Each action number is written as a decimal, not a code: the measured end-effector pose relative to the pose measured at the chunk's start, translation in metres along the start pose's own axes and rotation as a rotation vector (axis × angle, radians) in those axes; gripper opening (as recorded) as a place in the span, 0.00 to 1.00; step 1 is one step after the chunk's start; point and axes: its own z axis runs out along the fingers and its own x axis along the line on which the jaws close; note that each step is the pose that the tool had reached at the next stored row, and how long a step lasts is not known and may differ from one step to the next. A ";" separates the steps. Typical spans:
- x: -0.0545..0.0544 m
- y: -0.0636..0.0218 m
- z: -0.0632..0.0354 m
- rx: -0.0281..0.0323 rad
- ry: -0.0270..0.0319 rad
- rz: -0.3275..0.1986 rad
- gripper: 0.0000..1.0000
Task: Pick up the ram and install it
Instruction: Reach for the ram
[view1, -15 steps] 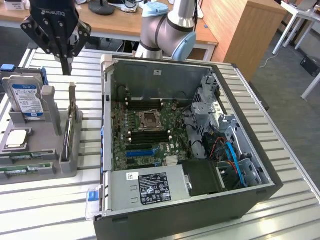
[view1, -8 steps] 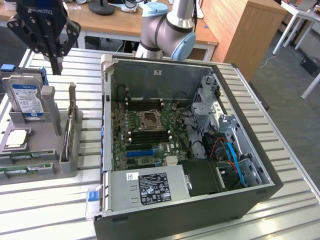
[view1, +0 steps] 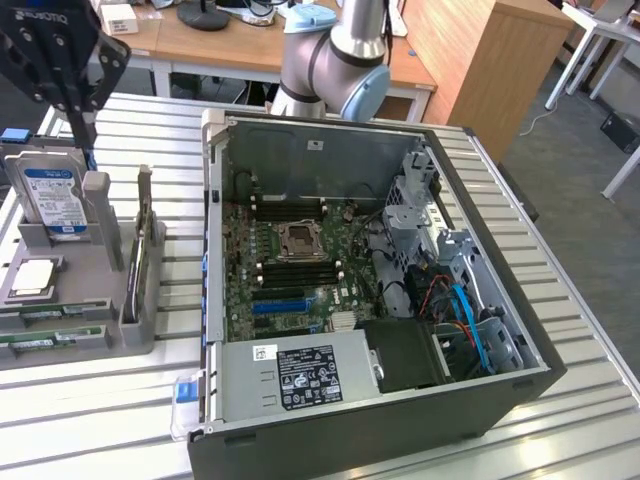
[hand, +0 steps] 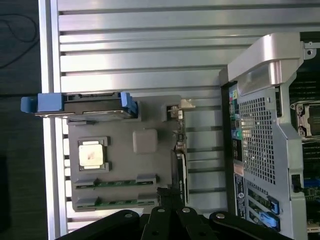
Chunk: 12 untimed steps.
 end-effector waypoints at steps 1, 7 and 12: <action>0.004 -0.0003 -0.0001 0.0000 0.0000 0.000 0.11; 0.028 -0.0020 -0.0006 -0.0001 -0.0001 0.000 0.11; 0.043 -0.0032 -0.0010 -0.0001 -0.0001 0.000 0.11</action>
